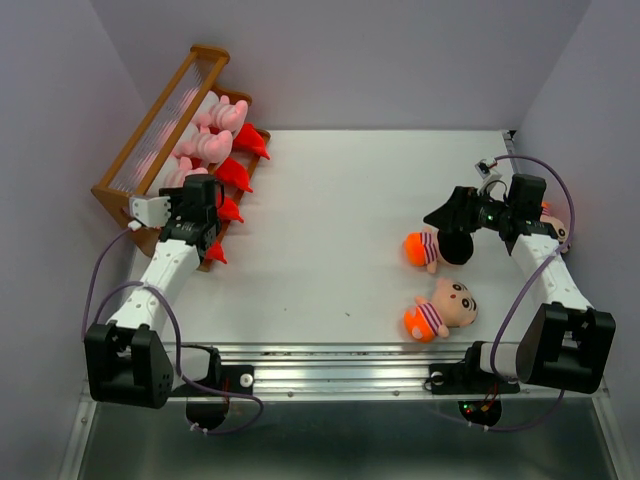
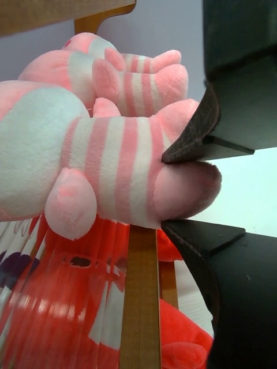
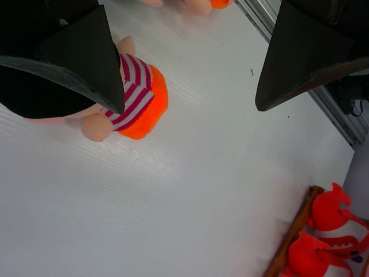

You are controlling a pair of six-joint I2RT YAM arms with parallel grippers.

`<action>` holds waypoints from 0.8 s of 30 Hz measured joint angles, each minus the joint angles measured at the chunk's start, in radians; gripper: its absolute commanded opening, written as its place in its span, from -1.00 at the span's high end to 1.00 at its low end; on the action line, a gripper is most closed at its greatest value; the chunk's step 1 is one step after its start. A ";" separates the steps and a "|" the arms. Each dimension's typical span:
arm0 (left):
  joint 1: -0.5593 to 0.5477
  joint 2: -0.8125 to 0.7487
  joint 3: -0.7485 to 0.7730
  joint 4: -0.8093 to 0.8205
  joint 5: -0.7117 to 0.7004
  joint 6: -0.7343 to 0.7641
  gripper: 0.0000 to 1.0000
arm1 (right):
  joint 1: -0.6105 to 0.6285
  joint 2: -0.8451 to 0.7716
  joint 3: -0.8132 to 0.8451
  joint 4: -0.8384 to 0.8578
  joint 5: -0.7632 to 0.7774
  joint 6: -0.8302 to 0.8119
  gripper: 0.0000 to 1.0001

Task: Place and organize the stuffed toys onto the shelf
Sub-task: Place the stuffed toy onto shelf

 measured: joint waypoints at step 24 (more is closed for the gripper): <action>0.002 -0.241 -0.126 0.055 0.240 0.186 -0.97 | 0.000 0.000 -0.001 0.000 -0.016 -0.043 -1.00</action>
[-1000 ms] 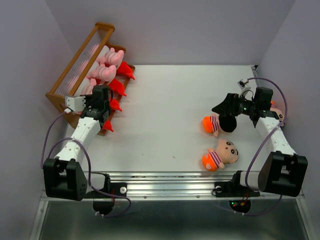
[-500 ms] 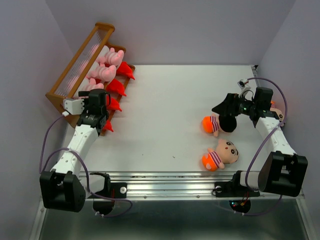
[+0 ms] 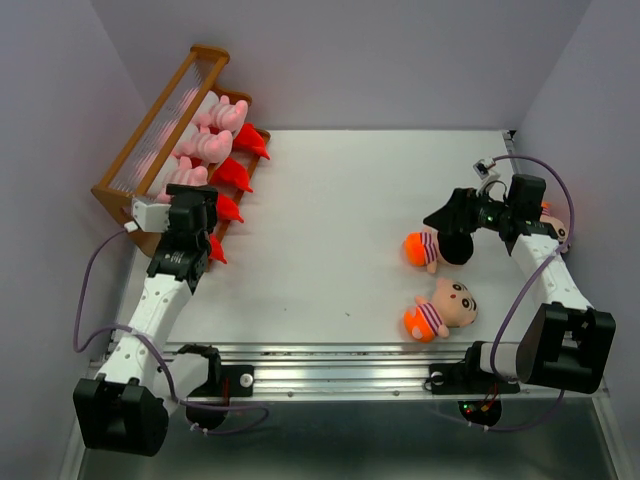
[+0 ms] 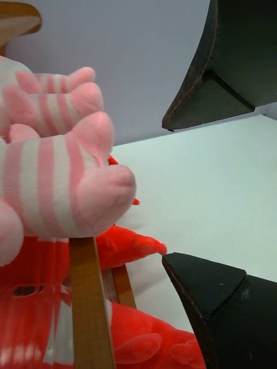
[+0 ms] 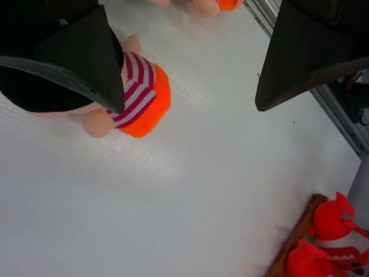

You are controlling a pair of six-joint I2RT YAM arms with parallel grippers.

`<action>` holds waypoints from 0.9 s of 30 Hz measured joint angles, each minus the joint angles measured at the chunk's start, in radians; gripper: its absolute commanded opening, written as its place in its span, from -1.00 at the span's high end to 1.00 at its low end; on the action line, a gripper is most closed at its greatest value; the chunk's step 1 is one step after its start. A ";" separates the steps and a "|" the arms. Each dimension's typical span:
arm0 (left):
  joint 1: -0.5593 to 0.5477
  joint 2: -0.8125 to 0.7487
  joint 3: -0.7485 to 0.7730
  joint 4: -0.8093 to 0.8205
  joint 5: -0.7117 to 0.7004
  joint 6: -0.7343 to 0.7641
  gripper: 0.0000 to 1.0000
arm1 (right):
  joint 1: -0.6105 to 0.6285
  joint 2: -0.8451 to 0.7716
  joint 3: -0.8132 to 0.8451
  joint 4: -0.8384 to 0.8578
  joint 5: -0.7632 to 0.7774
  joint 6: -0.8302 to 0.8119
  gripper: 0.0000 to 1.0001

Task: Place and organize the stuffed toys onto the shelf
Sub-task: Place the stuffed toy onto shelf, then grab a stuffed toy with the right arm

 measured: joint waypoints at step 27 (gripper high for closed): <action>-0.069 -0.433 -0.271 0.124 0.977 0.819 -0.97 | 0.000 0.003 0.054 -0.162 0.481 -0.216 -1.00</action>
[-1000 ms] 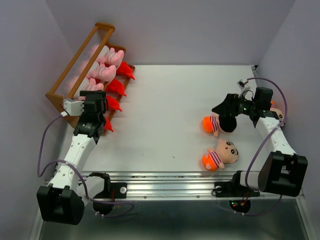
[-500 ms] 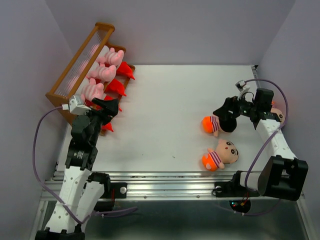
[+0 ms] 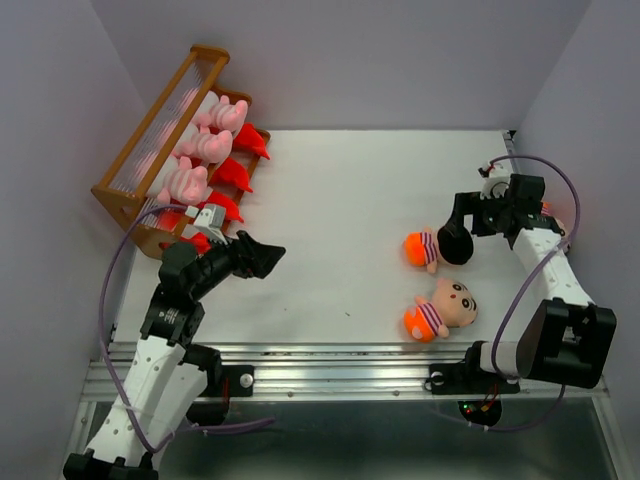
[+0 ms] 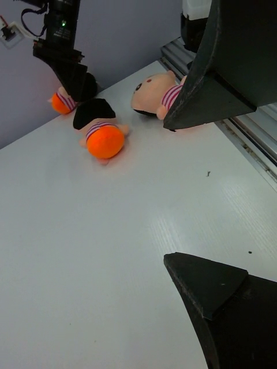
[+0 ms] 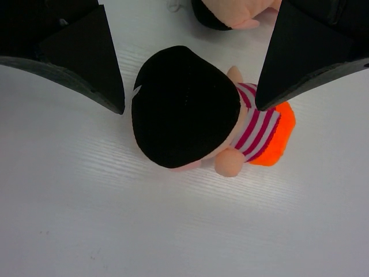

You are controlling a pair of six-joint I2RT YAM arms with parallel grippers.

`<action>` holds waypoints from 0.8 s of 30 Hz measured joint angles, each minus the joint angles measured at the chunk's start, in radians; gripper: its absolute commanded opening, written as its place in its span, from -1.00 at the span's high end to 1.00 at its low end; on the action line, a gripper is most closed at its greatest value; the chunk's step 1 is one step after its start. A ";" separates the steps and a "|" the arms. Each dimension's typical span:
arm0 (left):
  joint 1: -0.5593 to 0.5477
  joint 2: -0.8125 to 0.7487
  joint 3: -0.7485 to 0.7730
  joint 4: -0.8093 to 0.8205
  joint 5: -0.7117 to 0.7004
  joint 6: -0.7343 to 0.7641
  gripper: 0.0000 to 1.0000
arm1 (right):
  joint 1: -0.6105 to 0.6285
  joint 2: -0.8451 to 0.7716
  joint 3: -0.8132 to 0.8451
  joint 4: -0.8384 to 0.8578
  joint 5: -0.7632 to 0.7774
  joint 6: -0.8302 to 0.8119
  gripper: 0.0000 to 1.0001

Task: Place and organize the stuffed toys onto the shelf
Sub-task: Grab a stuffed toy with the right arm

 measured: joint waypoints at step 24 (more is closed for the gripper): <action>-0.660 0.458 -0.022 0.335 -0.356 -0.123 -0.97 | -0.001 -0.086 -0.064 -0.056 -0.379 -0.240 0.99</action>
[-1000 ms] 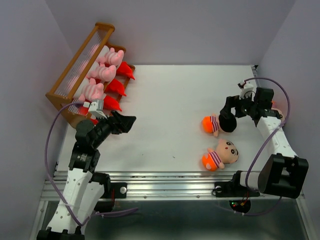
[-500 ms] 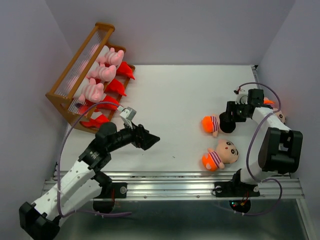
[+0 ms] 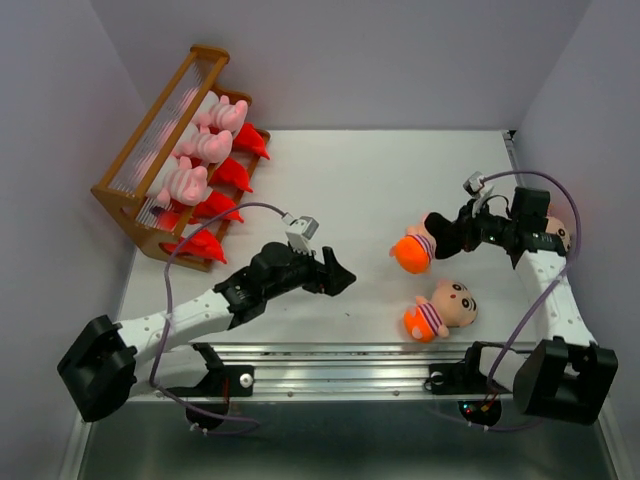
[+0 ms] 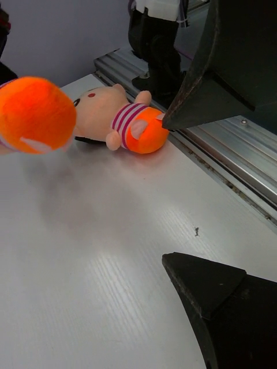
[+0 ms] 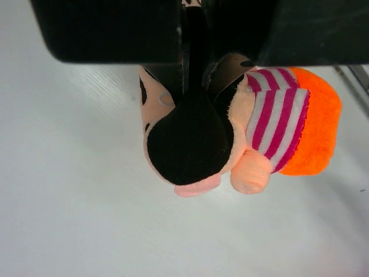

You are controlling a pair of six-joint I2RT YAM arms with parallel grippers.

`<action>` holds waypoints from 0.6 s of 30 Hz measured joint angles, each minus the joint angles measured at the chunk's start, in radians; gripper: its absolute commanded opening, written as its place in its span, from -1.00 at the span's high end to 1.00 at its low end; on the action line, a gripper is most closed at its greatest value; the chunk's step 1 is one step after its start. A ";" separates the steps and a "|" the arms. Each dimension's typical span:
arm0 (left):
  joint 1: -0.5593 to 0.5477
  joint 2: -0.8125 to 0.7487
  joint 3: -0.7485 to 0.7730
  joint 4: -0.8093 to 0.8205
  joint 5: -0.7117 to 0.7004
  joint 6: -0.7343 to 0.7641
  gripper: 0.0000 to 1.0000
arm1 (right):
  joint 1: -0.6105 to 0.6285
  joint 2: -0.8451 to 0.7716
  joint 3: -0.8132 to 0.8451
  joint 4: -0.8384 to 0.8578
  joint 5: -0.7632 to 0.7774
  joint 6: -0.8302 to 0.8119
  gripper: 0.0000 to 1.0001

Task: Place and organize the stuffed toys onto the shelf
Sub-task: Grab a stuffed toy with the right arm, then pass the stuffed toy from the right arm to the left

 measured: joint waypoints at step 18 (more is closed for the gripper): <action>-0.137 0.430 0.258 0.405 0.267 -0.050 -0.97 | 0.001 -0.069 -0.043 -0.312 -0.486 -0.478 0.91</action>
